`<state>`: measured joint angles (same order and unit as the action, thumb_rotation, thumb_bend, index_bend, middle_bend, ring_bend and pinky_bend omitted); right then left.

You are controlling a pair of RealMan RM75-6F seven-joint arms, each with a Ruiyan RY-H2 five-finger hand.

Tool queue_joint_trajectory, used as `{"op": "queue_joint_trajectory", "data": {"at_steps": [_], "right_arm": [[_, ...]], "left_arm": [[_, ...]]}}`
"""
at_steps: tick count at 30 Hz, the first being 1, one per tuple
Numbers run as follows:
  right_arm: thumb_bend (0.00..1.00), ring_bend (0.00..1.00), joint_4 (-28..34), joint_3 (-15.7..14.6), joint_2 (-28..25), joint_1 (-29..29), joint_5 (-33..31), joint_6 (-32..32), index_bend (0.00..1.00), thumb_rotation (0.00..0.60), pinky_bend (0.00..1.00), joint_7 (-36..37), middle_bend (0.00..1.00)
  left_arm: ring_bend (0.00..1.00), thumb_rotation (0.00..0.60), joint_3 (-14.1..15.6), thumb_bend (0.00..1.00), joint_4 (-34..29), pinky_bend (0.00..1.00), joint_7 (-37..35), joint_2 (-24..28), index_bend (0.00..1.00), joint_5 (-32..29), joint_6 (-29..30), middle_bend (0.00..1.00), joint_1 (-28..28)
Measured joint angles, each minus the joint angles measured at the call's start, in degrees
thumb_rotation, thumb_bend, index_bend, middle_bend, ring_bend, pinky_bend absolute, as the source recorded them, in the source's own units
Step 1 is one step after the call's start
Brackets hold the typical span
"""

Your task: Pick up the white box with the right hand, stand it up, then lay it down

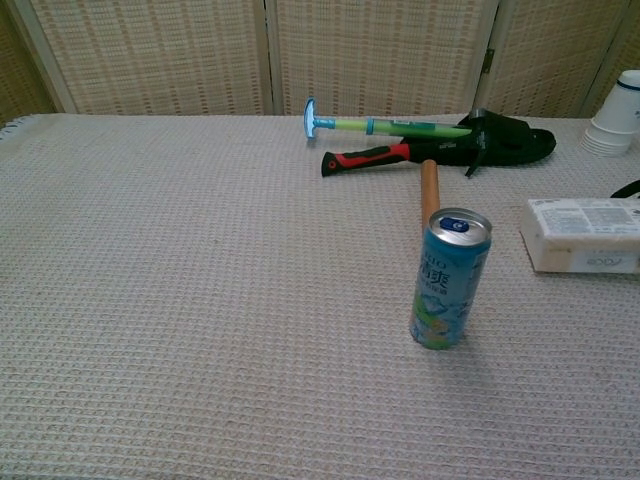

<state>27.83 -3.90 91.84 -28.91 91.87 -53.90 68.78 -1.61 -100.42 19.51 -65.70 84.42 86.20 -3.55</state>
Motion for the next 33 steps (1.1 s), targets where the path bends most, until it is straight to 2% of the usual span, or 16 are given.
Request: {"op": "queue_joint_trajectory", "data": {"at_steps": [5, 9, 11, 14, 18, 22, 25, 28, 33], "right_arm": [[0.07, 0.07, 2.09, 0.13, -1.17, -0.33, -0.62, 1.02, 0.12, 0.600, 0.00, -1.66, 0.21], [0.05, 0.03, 3.47, -0.03, -2.18, -0.42, -0.77, 1.51, 0.05, 0.600, 0.00, -2.32, 0.16], [0.04, 0.01, 4.36, -0.24, -2.87, -0.44, -0.73, 1.70, 0.01, 0.600, 0.00, -2.42, 0.10], [0.01, 0.00, 6.03, -0.78, -4.32, -0.54, -0.54, 2.48, 0.00, 0.600, 0.00, -2.62, 0.01], [0.00, 0.00, 9.17, -0.80, -6.73, -0.26, -0.64, 1.64, 0.00, 0.600, 0.00, -3.08, 0.00], [0.00, 0.00, 14.61, -0.23, -10.12, 1.12, -0.68, -3.68, 0.00, 0.600, 0.00, -4.57, 0.00], [0.00, 0.00, 21.47, 0.62, -12.74, 3.50, -1.08, -10.10, 0.00, 0.600, 0.00, -9.86, 0.00], [0.00, 0.00, 28.46, 1.83, -14.31, 6.39, -1.95, -16.53, 0.00, 0.600, 0.00, -20.07, 0.00], [0.00, 0.00, 41.17, 2.45, -17.39, 11.91, -2.74, -26.09, 0.00, 0.600, 0.00, -44.49, 0.00]], "left_arm": [[0.00, 0.600, 0.03, 0.34, -0.03, 0.15, 0.17, -0.05, 0.10, 0.04, 0.09, 0.00, 0.03], [0.00, 0.600, 0.02, 0.34, -0.10, 0.15, 0.33, -0.04, 0.10, -0.12, 0.08, 0.00, 0.05], [0.00, 0.600, 0.02, 0.34, -0.23, 0.15, 0.51, -0.01, 0.10, -0.35, -0.03, 0.00, 0.05], [0.00, 0.600, 0.08, 0.34, -0.31, 0.15, 0.68, 0.00, 0.10, -0.32, -0.12, 0.00, 0.03], [0.00, 0.600, 0.06, 0.35, -0.34, 0.15, 0.48, 0.03, 0.10, -0.27, 0.00, 0.00, 0.05], [0.00, 0.600, -0.01, 0.34, -0.22, 0.15, 0.17, 0.07, 0.10, -0.23, -0.07, 0.00, -0.04], [0.00, 0.600, 0.03, 0.34, -0.15, 0.15, 0.01, 0.07, 0.10, -0.34, -0.26, 0.00, -0.08], [0.00, 0.600, 0.06, 0.34, -0.10, 0.15, -0.34, 0.13, 0.10, -0.47, -0.50, 0.00, -0.13], [0.00, 0.600, 0.28, 0.35, -0.14, 0.15, -0.39, 0.15, 0.10, -0.35, -0.95, 0.00, -0.29]]}}
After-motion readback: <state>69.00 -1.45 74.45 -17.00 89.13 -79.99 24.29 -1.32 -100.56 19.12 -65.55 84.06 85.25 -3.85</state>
